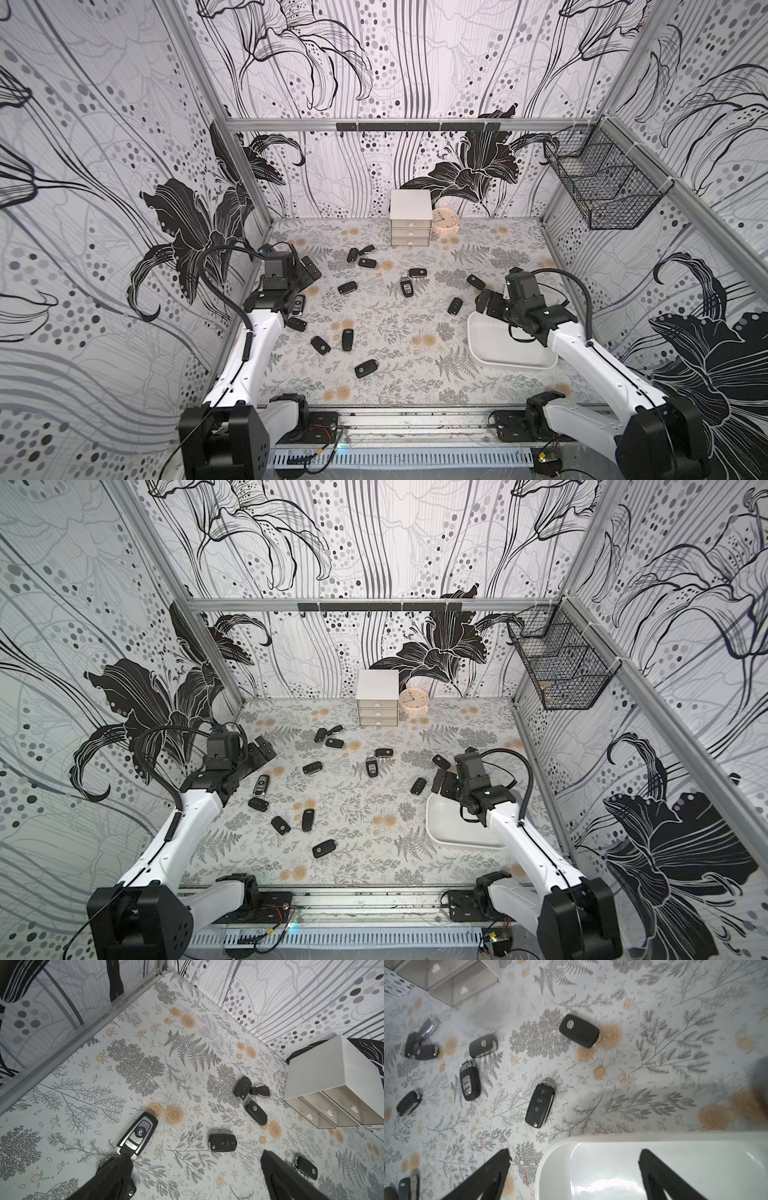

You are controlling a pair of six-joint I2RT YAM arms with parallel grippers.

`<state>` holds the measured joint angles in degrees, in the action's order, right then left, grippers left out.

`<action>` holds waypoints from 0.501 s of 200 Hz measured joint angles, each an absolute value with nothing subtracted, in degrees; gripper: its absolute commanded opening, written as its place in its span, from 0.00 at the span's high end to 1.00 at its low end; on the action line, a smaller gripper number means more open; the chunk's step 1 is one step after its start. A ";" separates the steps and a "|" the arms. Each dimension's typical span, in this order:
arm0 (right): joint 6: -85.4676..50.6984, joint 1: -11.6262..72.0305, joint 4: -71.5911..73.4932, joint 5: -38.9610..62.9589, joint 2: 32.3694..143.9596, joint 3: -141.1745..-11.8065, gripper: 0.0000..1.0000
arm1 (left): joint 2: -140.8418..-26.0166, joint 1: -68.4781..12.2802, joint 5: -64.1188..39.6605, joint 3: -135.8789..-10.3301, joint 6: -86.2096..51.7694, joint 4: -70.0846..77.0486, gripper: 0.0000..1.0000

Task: Place the car key into the storage box
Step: Move the storage box to the center of the board.

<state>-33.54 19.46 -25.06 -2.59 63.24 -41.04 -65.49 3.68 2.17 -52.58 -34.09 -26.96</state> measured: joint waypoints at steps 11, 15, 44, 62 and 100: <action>-34.98 22.31 -26.00 -3.49 64.18 -41.04 0.00 | -65.49 3.68 1.50 -52.97 -34.17 -27.33 0.00; -35.51 23.57 -26.17 -3.90 64.55 -41.04 0.00 | -65.49 3.68 1.26 -53.08 -34.20 -27.44 0.00; -39.57 32.56 -26.79 -6.52 67.90 -41.04 0.00 | -65.49 3.68 -0.05 -53.43 -34.17 -27.75 0.01; -41.60 36.86 -26.87 -7.84 71.07 -41.17 0.01 | -65.49 3.64 -0.75 -53.43 -34.17 -27.97 0.01; -44.27 44.07 -27.42 -10.24 79.31 -46.41 0.00 | -65.49 3.27 -1.72 -53.43 -34.17 -27.99 0.00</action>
